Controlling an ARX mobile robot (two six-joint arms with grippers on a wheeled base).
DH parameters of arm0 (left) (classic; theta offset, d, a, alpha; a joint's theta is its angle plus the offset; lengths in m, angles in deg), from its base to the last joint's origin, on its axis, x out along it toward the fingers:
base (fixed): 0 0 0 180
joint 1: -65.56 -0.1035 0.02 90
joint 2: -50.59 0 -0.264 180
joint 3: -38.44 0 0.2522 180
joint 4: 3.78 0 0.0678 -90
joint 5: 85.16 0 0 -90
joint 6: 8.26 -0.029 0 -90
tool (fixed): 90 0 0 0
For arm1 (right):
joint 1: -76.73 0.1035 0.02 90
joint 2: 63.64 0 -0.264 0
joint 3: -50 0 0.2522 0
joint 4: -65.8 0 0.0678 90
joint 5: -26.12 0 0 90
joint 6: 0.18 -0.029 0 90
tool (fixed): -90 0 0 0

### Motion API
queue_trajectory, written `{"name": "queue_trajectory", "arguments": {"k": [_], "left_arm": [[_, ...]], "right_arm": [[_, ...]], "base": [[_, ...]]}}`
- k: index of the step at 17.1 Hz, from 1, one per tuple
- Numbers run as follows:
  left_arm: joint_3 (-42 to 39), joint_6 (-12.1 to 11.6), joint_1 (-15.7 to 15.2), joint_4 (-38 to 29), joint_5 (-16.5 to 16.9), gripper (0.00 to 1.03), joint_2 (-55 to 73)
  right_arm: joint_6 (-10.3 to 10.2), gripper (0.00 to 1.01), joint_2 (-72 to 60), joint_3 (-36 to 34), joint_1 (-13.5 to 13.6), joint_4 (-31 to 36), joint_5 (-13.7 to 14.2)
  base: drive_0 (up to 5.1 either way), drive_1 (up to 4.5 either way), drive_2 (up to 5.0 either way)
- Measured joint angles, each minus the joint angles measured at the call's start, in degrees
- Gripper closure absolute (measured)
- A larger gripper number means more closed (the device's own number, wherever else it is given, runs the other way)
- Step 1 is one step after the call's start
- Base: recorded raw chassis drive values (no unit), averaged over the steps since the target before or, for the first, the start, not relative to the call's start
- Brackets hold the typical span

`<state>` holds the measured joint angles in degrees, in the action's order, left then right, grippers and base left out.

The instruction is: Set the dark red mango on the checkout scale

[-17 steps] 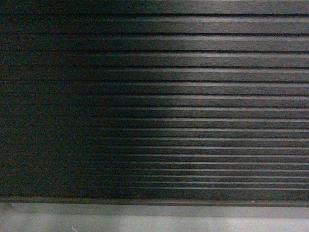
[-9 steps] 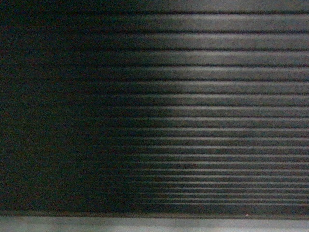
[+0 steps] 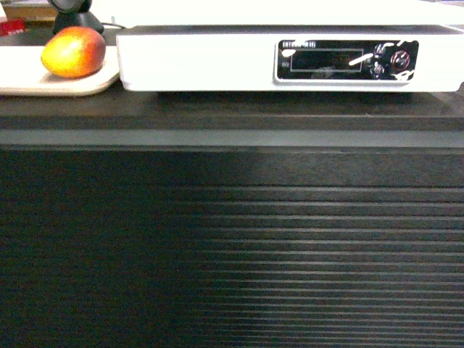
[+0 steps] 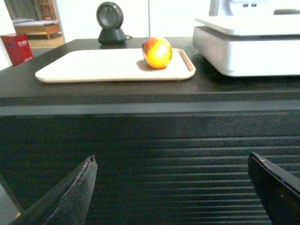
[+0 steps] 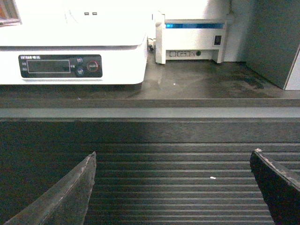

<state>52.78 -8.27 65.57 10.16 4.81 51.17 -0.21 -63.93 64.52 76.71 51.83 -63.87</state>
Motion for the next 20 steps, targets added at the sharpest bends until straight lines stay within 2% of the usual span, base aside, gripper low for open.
{"name": "queue_trajectory", "arguments": {"k": [20], "left_arm": [[0.0, 0.0, 0.0, 0.0, 0.0, 0.05, 0.0]], "right_arm": [[0.07, 0.03, 0.0, 0.0, 0.0, -0.02, -0.02]], "base": [[0.0, 0.0, 0.0]]}}
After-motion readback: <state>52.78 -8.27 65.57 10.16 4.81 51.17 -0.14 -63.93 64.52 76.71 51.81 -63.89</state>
